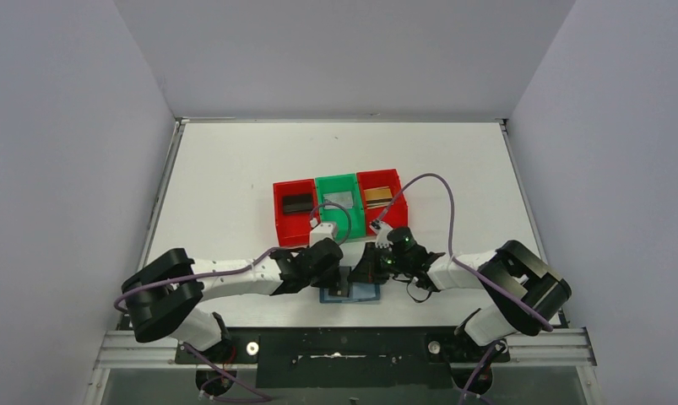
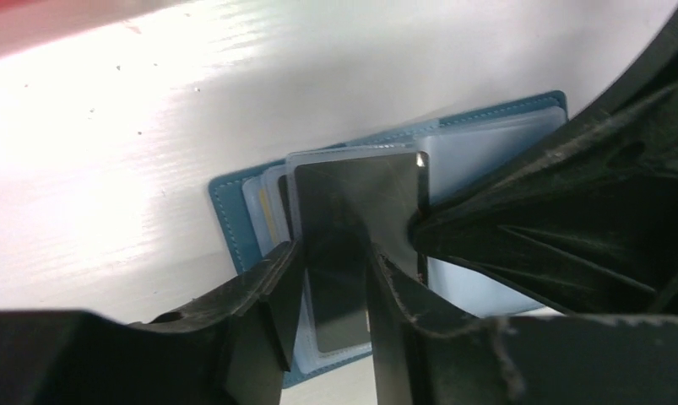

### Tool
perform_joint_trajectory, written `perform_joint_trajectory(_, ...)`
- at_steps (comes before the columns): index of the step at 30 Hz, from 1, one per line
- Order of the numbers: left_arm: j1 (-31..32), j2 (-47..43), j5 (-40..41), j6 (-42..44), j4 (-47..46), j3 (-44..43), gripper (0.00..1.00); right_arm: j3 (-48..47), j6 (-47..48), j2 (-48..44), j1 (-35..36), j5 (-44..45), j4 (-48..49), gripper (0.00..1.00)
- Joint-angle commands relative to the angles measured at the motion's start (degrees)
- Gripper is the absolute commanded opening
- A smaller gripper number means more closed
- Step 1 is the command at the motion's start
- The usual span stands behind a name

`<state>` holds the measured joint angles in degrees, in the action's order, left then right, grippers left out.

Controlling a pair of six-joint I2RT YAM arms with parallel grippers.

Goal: Take the credit cards out of the card holder

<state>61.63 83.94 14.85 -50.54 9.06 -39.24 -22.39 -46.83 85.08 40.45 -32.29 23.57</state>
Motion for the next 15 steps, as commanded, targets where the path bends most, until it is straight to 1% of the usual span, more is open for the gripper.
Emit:
perform_joint_trajectory(1,0.16,4.8,1.77,-3.1,3.55,-0.74,0.28,-0.93,0.12,-0.97,0.12,-0.39,3.32,0.04)
perform_joint_trajectory(3,0.44,5.43,2.52,-4.02,4.6,-0.42,0.23,-0.3,-0.82,-1.5,-0.18,-0.13,3.99,0.03)
perform_joint_trajectory(6,0.73,5.65,3.34,-4.91,5.55,0.07,0.19,0.87,-2.36,-2.86,-0.92,0.79,4.29,0.02)
perform_joint_trajectory(13,0.81,5.53,3.75,-5.45,5.65,0.84,0.16,3.76,-5.38,-5.15,-2.58,0.96,5.12,0.01)
perform_joint_trajectory(15,0.86,5.52,3.73,-5.38,5.69,0.71,0.16,4.45,-6.07,-5.79,-2.89,1.58,4.82,0.03)
